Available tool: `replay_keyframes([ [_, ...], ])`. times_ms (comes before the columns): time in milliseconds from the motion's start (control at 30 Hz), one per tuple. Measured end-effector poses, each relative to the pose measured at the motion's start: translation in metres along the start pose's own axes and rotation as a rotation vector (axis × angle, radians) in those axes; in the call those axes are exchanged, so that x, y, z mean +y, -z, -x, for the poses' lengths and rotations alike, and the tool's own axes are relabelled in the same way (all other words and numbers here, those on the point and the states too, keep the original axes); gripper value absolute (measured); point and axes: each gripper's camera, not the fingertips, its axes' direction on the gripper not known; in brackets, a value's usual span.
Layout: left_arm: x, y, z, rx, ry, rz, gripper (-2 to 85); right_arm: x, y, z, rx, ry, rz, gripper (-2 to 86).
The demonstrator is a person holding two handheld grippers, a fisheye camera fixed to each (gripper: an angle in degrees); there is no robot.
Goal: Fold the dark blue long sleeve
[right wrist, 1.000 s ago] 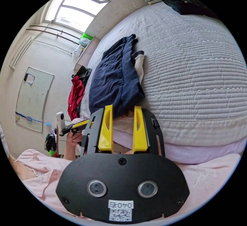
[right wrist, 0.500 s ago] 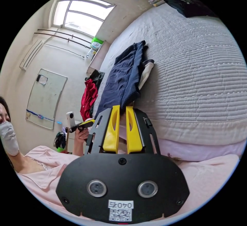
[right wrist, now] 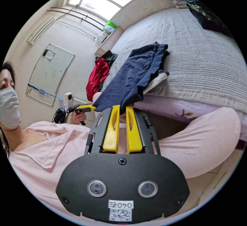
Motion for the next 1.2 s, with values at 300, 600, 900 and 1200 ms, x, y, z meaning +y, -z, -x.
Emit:
replay_keyframes([
  [300,0.031,0.034,-0.033,0.009,0.012,-0.073,-1.5,0.043,0.017,0.033,-0.066,0.026,-0.022,4.1],
  [600,-0.072,0.075,-0.029,-0.13,-0.016,-0.405,-1.5,-0.065,0.03,0.047,-0.108,0.188,-0.213,4.1],
  [900,-0.185,0.04,0.045,-0.178,0.155,-0.348,-1.5,-0.185,-0.03,0.011,0.002,0.047,-0.147,4.2],
  [1200,-0.255,-0.032,0.117,-0.17,0.344,-0.185,-1.4,-0.237,-0.097,-0.032,0.058,-0.129,-0.057,4.8],
])
